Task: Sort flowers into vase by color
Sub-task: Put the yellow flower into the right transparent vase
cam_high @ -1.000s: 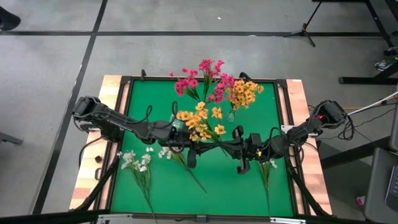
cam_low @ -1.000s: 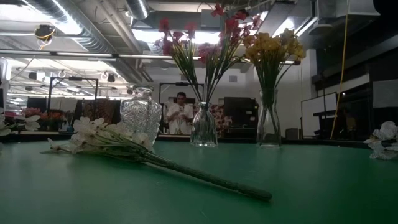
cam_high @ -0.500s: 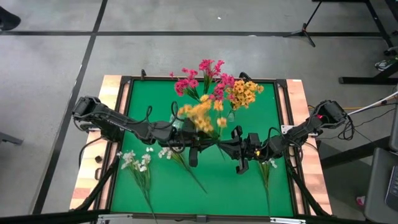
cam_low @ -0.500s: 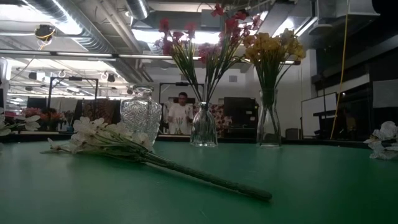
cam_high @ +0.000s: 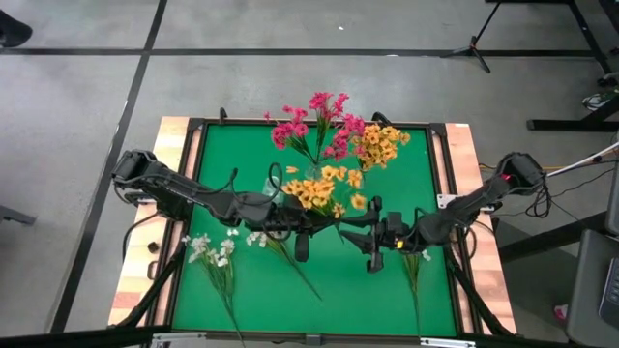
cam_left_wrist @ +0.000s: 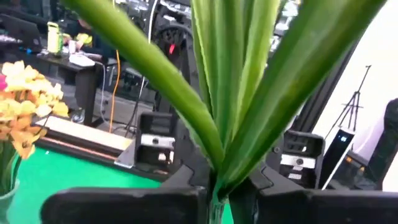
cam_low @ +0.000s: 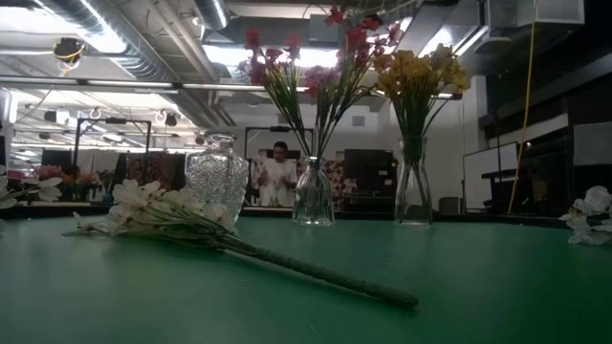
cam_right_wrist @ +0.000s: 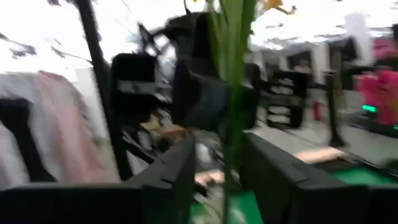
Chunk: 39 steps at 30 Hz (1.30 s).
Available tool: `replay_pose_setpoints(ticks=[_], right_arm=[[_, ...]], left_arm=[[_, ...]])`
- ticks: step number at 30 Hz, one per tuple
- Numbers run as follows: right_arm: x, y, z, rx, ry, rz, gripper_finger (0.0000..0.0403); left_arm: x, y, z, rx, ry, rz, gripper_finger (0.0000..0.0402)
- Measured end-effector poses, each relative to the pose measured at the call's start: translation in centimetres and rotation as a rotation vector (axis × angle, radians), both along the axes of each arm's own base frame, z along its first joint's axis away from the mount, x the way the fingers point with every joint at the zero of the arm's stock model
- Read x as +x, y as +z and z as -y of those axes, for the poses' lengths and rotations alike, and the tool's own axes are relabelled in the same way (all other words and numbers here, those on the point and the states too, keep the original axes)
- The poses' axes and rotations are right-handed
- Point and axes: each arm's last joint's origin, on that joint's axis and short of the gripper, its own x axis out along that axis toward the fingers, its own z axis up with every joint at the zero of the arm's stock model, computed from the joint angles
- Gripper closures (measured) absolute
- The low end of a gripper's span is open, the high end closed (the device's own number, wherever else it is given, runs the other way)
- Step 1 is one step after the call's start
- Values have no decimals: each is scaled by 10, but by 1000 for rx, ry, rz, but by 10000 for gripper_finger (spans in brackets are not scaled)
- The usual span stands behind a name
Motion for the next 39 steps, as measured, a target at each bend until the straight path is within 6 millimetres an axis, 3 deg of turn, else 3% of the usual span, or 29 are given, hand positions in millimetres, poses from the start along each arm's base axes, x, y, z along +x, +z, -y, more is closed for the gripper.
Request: replay_pose_setpoints(ticks=[6,10,15,22,35,39], right_arm=[[-9,4,2,6,-43,-85,209],[3,4,4,11,-54,-169,192],[28,13,7,-51,-107,-388,189],[32,39,3,-105,-126,-531,189],[34,30,10,-59,-150,-603,190],[38,28,15,-36,-152,-607,212]], left_arm=[[0,-2,-1,1,40,-18,383],[1,-2,-3,3,45,-23,385],[1,-9,-5,-11,49,-88,381],[-1,-20,-5,-14,50,-198,381],[-1,-23,-3,-30,49,-218,381],[-1,-23,-4,-32,53,-219,381]])
